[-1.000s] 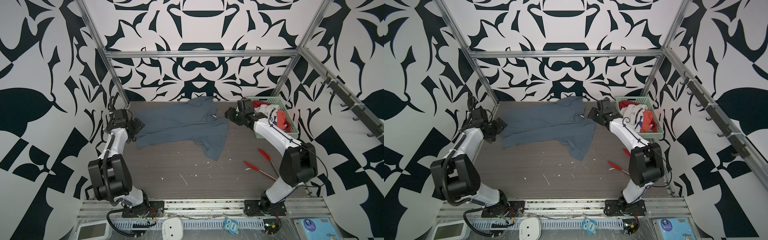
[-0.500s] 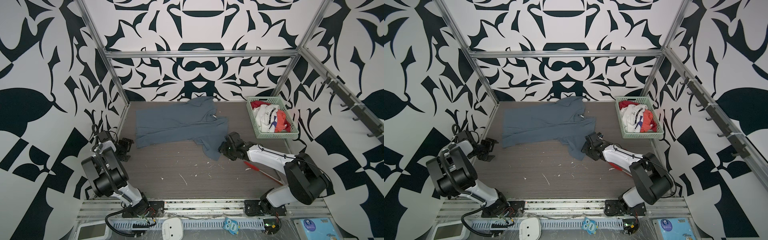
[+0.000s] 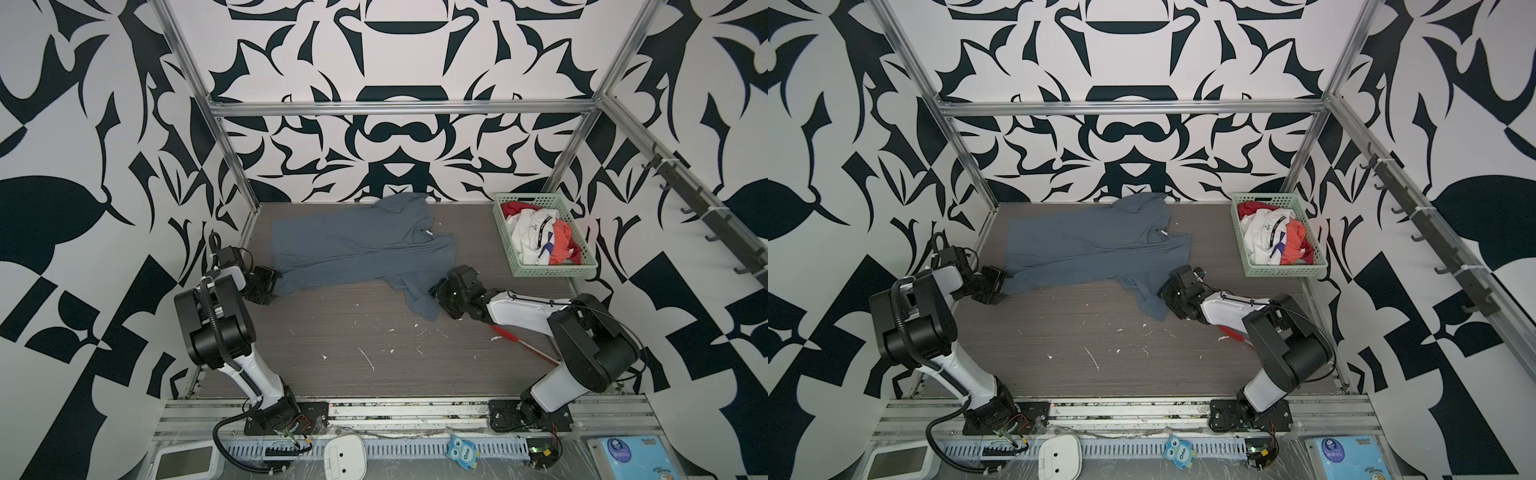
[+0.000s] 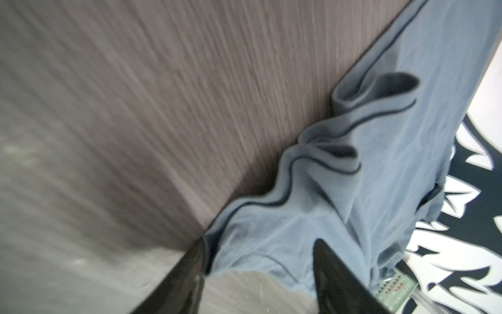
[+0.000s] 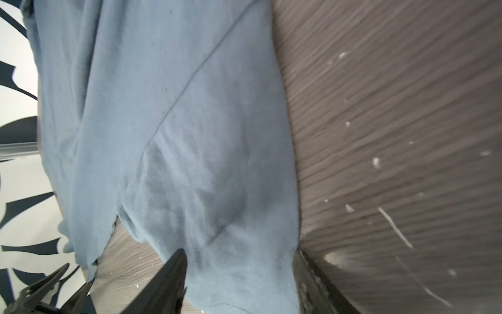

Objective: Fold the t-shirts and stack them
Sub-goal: 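Grasp the t-shirt edges nearest the robot with both grippers, then lift the t-shirt high with both grippers and swing it away from the robot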

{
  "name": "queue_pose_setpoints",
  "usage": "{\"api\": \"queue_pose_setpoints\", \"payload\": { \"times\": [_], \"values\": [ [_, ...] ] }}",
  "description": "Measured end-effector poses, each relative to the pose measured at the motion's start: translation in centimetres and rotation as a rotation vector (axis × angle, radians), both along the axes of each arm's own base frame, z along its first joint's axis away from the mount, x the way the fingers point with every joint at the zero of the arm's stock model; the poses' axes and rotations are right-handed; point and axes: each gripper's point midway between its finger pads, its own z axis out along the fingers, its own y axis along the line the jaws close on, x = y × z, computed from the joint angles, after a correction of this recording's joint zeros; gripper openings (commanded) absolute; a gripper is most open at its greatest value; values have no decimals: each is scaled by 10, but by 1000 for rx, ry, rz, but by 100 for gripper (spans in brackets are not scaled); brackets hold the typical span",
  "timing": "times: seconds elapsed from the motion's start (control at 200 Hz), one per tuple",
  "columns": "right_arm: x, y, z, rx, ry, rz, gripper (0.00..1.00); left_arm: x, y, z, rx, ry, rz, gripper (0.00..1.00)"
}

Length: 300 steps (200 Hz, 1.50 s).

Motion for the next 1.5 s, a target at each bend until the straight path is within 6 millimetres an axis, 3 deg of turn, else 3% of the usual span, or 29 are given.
{"api": "queue_pose_setpoints", "payload": {
  "times": [0.14,0.315,0.38,0.615,0.8,0.955,1.0,1.05,1.205,1.365,1.5],
  "values": [
    [-1,-2,0,7,0,-19,65,3,-3,-5,10,9,-15,26],
    [-7,-6,-1,16,12,-44,62,0,-3,-10,34,20,-29,11],
    [-13,-8,-1,11,24,-51,62,-1,-3,-11,36,16,-30,0],
    [-55,-9,-5,-24,81,-34,58,-6,-6,-11,46,6,-40,0],
    [-57,9,-7,6,67,-36,53,-9,-8,-10,46,-3,-41,0],
    [-43,29,-11,99,35,-73,36,-9,-10,-10,37,-10,-45,0],
    [-40,31,-12,120,33,-91,23,-9,-10,-10,37,-12,-45,0],
    [-42,31,-15,123,36,-99,0,-10,-11,-10,35,-14,-46,0],
    [-51,23,-19,107,58,-139,0,-11,-11,-10,34,-14,-43,0],
    [-64,-1,-17,14,71,-169,0,-10,-11,-5,35,-24,-38,0],
    [-64,-16,7,-46,11,-162,0,-6,-14,15,32,-78,-42,0]
  ]
}}
